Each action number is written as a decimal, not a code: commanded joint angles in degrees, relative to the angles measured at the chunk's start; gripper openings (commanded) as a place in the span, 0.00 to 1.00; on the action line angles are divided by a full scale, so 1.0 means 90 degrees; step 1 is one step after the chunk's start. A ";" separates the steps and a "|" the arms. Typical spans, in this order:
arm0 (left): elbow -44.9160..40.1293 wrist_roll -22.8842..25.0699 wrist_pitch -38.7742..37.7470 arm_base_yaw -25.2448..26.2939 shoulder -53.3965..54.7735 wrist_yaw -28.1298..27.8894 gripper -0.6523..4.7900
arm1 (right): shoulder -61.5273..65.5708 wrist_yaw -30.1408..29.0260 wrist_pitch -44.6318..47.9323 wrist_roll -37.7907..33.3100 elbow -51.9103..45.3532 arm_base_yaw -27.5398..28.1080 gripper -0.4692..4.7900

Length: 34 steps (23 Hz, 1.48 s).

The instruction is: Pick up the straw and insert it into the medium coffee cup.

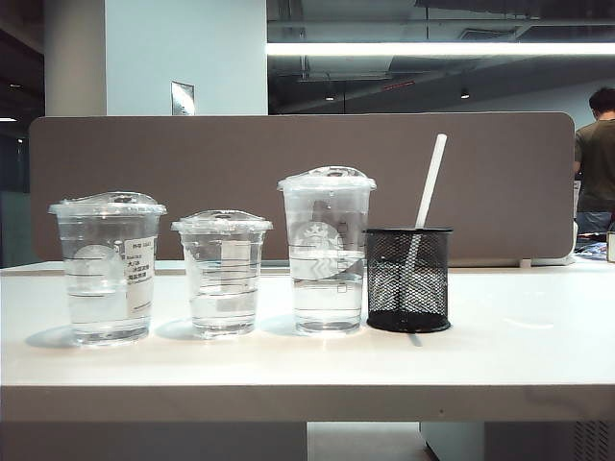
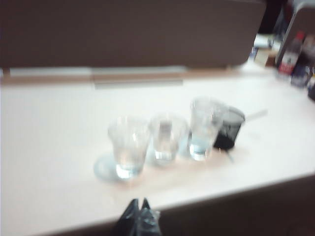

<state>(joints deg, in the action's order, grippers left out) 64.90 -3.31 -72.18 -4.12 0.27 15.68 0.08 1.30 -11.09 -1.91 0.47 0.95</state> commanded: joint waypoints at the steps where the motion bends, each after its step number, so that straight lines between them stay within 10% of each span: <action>1: 0.0022 -0.0010 -0.0277 0.0005 0.0024 -0.0039 0.11 | -0.0007 0.0007 0.0070 -0.0007 -0.0046 0.0002 0.08; 18: 0.0022 0.0095 -0.0500 0.0012 0.0024 0.0296 0.11 | -0.0007 -0.0138 0.0070 -0.0095 -0.0046 0.0000 0.08; 26: 0.0012 0.0731 -0.0712 0.0005 0.0024 0.0624 0.11 | -0.0005 -0.0991 -0.0056 -0.1974 0.1406 -0.0012 0.08; 34: 0.0005 0.0862 -0.0777 0.0010 0.0024 0.0998 0.11 | 0.1790 -0.0078 -0.3038 0.1870 0.5833 -0.0005 0.08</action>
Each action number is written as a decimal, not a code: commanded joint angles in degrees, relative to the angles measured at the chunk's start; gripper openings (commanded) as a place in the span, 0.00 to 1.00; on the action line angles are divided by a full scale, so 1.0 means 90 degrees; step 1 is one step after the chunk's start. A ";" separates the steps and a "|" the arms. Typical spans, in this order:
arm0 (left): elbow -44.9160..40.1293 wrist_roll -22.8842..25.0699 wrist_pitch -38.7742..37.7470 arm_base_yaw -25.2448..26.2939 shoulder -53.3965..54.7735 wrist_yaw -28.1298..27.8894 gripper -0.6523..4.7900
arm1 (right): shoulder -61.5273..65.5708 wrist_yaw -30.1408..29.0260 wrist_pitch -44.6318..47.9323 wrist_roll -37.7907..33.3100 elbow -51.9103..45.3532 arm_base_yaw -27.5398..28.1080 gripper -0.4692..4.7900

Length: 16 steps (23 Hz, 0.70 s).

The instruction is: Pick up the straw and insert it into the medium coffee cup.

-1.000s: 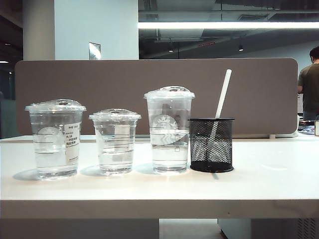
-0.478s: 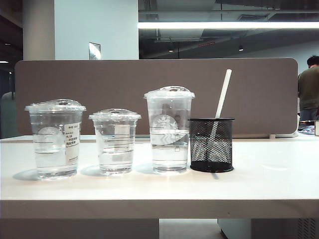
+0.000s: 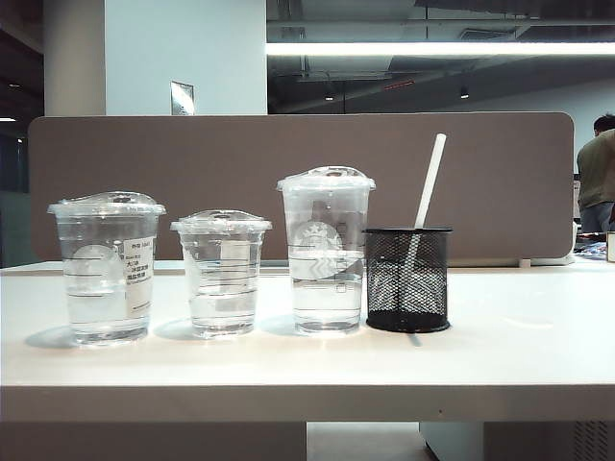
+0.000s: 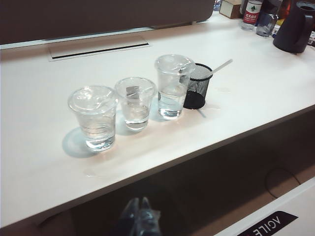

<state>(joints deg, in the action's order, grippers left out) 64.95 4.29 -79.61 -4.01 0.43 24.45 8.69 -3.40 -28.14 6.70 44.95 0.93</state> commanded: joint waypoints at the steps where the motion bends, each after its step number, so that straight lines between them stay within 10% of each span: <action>1: 0.0000 0.0019 0.0049 -0.0002 0.0007 0.0024 0.11 | 0.1532 0.0461 -0.1647 0.1175 0.1559 -0.0002 0.08; 7: -0.0041 0.0022 0.0051 -0.0002 0.0007 0.0024 0.11 | 0.4872 0.0316 -0.0981 0.1756 0.3774 0.0053 0.09; 16: -0.0221 0.0024 -0.0015 -0.0002 0.0007 -0.0075 0.11 | 0.7784 -0.1049 0.2455 0.0556 0.2688 0.0321 0.09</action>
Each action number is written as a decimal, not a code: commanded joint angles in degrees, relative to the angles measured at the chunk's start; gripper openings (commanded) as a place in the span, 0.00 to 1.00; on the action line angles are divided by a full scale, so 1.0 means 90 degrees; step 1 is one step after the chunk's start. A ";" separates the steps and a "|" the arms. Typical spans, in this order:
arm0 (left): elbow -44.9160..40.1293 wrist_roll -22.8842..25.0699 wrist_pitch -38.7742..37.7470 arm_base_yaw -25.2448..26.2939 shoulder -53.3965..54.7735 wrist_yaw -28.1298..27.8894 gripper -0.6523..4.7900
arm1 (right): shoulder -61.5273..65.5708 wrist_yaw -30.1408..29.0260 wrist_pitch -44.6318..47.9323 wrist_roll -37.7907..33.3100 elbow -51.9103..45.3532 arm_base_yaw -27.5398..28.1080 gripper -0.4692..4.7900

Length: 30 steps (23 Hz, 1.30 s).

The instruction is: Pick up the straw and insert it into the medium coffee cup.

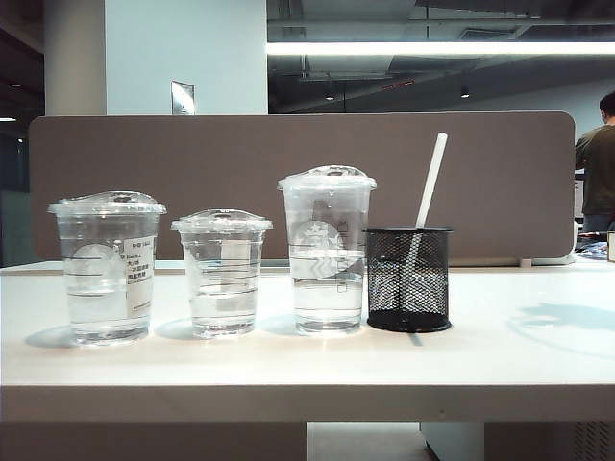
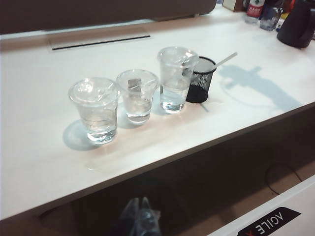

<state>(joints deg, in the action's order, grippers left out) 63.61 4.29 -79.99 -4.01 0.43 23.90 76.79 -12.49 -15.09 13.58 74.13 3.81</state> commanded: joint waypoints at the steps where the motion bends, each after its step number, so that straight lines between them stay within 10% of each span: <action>1: -0.0177 0.0024 0.0034 -0.0002 0.0007 -0.0015 0.11 | 0.0381 -0.0036 0.2021 -0.0571 -0.1292 0.0005 0.09; 13: -0.0690 0.0019 0.0355 0.0000 0.0007 0.0095 0.11 | 0.0877 0.0017 0.9598 -0.2062 -0.7072 -0.0991 0.09; 24: -0.0690 -0.0024 0.0357 0.0000 0.0007 0.0214 0.11 | 0.1117 0.0687 1.0035 -0.2154 -0.7096 -0.2815 0.54; 30: -0.0690 -0.0024 0.0357 0.0000 0.0007 0.0233 0.11 | 0.1569 0.0663 1.0040 -0.2154 -0.6564 -0.3055 0.55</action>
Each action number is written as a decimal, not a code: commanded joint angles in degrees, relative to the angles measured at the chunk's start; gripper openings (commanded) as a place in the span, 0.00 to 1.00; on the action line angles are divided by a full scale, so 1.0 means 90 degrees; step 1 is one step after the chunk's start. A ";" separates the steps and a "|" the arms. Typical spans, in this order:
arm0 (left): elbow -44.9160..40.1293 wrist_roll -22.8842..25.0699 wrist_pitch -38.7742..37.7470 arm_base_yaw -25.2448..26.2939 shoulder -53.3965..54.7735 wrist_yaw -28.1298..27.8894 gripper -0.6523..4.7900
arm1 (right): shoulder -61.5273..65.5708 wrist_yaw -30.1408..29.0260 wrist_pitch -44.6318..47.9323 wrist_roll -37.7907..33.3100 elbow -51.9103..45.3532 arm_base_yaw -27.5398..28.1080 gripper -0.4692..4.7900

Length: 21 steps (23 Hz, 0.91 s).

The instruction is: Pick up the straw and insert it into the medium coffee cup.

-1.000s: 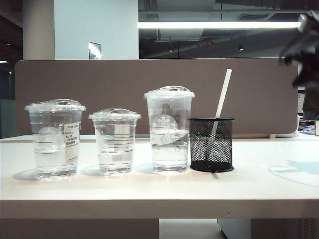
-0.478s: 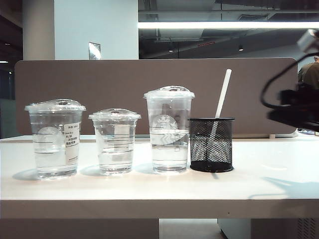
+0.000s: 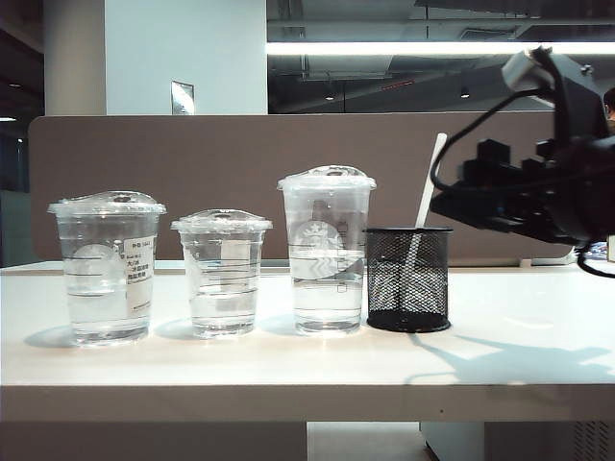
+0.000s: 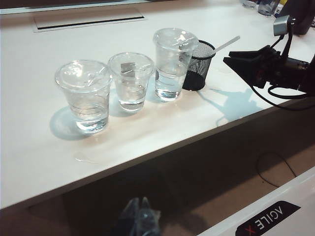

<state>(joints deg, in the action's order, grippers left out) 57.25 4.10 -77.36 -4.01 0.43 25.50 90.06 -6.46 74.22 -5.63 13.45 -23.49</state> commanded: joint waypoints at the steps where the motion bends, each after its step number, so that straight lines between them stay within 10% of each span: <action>1: 0.0017 -0.0002 0.0066 0.0000 0.0007 0.0056 0.11 | 0.0124 -0.0002 0.0109 -0.0019 0.0236 -0.0022 0.54; 21: 0.0019 0.0000 0.0066 0.0000 0.0007 0.0053 0.11 | 0.0573 -0.0126 -0.0078 -0.0019 0.0988 -0.0022 0.19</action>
<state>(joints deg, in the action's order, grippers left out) 57.28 4.10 -77.36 -4.01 0.40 25.56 95.33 -7.29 72.95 -5.58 21.96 -23.51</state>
